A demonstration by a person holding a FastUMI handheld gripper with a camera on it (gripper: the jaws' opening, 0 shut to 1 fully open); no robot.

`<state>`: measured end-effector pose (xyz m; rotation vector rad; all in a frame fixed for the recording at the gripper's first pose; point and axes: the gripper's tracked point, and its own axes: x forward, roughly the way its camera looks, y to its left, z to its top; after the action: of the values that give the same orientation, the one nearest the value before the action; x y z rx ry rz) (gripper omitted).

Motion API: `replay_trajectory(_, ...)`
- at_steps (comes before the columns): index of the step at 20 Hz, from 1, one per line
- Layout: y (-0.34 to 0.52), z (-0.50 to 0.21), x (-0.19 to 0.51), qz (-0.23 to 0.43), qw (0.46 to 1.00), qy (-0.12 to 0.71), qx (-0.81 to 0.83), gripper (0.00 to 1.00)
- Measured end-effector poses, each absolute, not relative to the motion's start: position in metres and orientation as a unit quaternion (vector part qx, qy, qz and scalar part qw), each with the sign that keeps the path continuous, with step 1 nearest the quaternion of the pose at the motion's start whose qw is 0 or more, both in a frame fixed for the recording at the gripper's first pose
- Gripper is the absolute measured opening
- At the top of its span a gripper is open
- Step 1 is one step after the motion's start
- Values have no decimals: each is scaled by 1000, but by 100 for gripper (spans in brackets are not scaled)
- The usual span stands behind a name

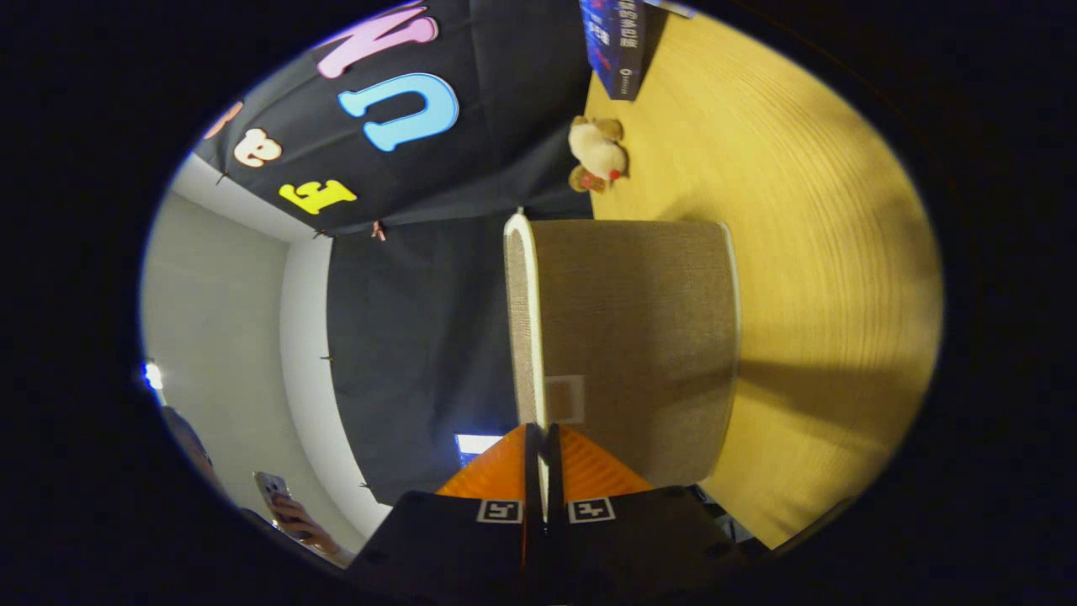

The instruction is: Open the storage box then place both shoes into the box .Put the left shoe in first, then the right shoe, with the right side of both shoes facing outward in a uniform manner.

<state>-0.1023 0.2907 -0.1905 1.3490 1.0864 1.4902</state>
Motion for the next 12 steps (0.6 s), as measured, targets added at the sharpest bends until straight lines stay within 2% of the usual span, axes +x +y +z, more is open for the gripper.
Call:
replay_trajectory(6,287,-116,-99,599,472,372,529,4)
replay_trajectory(12,322,-31,-109,612,498,332,516,5)
